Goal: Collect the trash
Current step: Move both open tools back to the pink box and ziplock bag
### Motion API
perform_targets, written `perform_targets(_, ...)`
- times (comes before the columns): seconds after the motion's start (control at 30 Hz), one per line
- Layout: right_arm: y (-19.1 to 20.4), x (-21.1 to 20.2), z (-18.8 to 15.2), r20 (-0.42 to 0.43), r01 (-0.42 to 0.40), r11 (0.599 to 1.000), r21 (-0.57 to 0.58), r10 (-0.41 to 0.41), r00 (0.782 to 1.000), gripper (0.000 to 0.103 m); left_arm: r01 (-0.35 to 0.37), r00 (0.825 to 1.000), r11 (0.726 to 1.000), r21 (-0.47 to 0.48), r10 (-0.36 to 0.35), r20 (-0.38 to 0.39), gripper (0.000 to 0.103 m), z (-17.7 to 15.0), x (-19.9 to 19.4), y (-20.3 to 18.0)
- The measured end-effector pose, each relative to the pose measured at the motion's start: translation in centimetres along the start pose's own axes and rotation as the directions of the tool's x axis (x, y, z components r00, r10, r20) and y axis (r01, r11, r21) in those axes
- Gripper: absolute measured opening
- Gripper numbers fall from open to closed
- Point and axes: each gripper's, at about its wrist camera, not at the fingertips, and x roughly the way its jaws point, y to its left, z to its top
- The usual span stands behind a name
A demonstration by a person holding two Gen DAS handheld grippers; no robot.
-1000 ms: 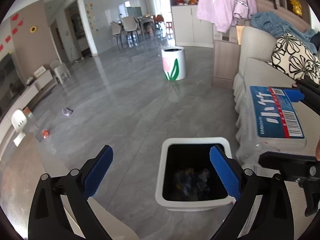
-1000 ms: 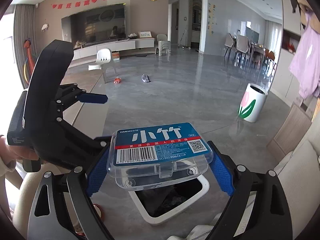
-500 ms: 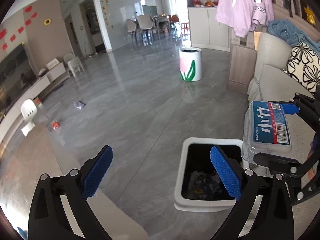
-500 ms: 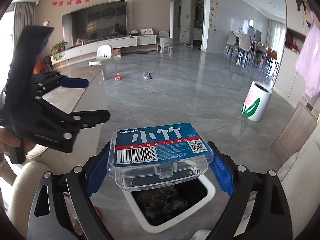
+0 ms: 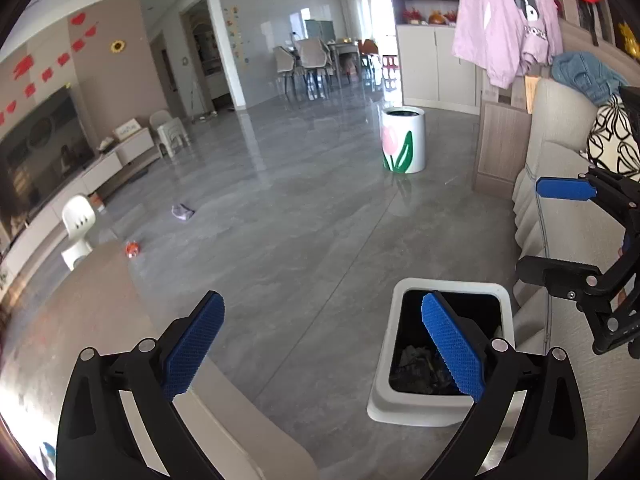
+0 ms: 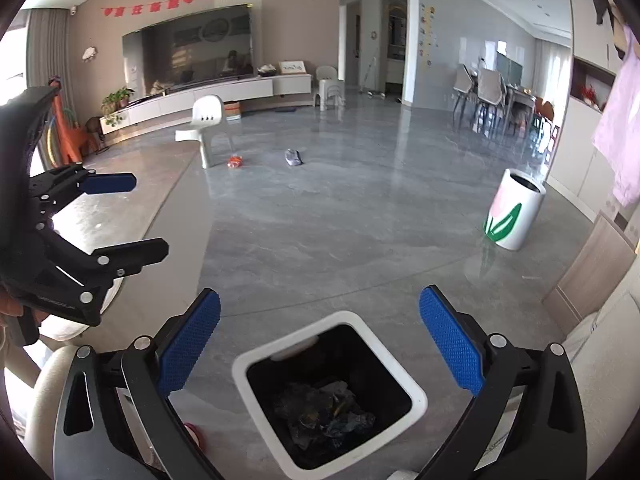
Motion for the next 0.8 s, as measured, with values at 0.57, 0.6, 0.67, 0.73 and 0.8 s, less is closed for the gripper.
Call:
perform_targets(0.57,11.2,-1.0,5.4,0.074,-0.169,0.977,-0.131,0.18,0.981,0.099,-0.118,0.992,0.985,-0.124,0.122,0.022,0.098,-4.2,-6.8,8.4)
perform_targets(0.6,12.1,-1.0,5.8,0.075,-0.186,0.973,-0.138,0.197,0.978,0.099,-0.127,0.991,0.983,-0.136,0.131,0.018,0.098,-4.5,-7.1,9.0)
perform_targets(0.67,14.1,-0.7,6.5,0.081,-0.218,0.963,-0.156,0.232,0.969,0.099,-0.142,0.989,0.976,-0.164,0.146,0.013,0.098,-5.4,-7.9,10.6)
perform_targets(0.73,15.7,-0.4,7.0,0.081,-0.253,0.952,-0.17,0.27,0.96,0.099,-0.166,0.985,0.968,-0.187,0.17,0.006,0.098,-6.4,-8.8,12.3)
perform_targets(0.8,17.9,-0.1,7.5,0.085,-0.286,0.938,-0.194,0.307,0.948,0.099,-0.192,0.981,0.96,-0.202,0.196,-0.001,0.098,-7.4,-9.6,13.7)
